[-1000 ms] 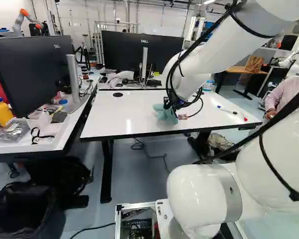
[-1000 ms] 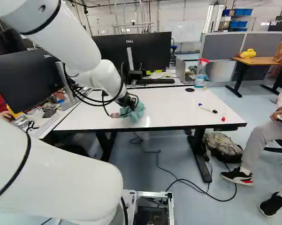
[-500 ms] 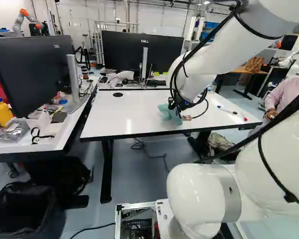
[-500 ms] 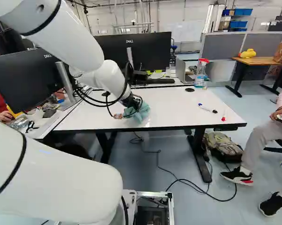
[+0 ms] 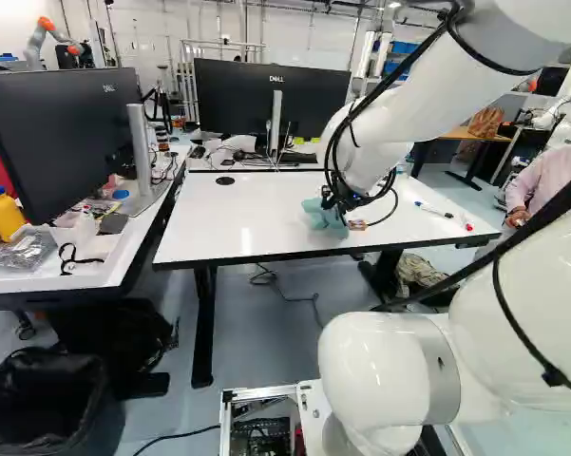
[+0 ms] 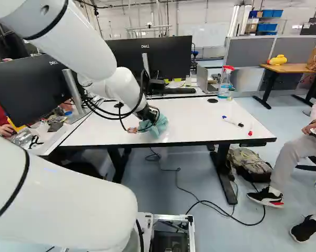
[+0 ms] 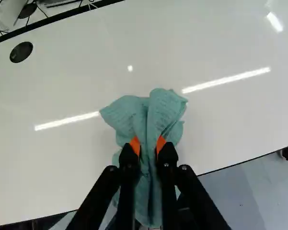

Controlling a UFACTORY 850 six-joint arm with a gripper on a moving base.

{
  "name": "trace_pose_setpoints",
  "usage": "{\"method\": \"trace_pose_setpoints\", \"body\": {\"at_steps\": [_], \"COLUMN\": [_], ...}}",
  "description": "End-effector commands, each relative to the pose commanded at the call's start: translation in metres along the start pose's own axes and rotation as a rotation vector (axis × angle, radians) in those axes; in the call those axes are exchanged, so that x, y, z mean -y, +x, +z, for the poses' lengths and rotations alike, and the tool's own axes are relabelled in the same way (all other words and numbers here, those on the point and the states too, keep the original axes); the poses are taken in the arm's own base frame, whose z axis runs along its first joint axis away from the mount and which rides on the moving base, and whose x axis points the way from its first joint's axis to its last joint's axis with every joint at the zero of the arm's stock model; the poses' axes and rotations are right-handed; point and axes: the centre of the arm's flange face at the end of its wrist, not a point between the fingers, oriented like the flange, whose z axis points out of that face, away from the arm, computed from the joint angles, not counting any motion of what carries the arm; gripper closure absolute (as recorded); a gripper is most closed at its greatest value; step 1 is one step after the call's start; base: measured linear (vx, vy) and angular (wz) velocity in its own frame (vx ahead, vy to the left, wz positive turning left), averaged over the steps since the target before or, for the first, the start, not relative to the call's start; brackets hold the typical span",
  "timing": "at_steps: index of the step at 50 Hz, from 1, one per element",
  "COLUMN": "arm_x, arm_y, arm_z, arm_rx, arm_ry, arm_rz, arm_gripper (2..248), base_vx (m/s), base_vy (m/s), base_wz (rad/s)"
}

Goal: Clean the table with the green towel

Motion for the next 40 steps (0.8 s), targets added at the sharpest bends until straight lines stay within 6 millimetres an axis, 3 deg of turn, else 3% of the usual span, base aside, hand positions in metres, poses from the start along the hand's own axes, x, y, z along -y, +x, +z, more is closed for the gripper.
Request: {"method": "trace_pose_setpoints", "body": {"at_steps": [10, 40], "arm_x": [0.002, 0.014], "arm_y": [0.01, 0.071], "arm_z": [-0.001, -0.002], "arm_rx": [-0.01, -0.072], "arm_ry": [0.003, 0.018], "arm_rz": [-0.002, -0.014], "arm_gripper": [195, 195], "base_vx": [0.0, 0.0], "base_vy": [0.0, 0.0], "base_wz": [0.0, 0.0]}}
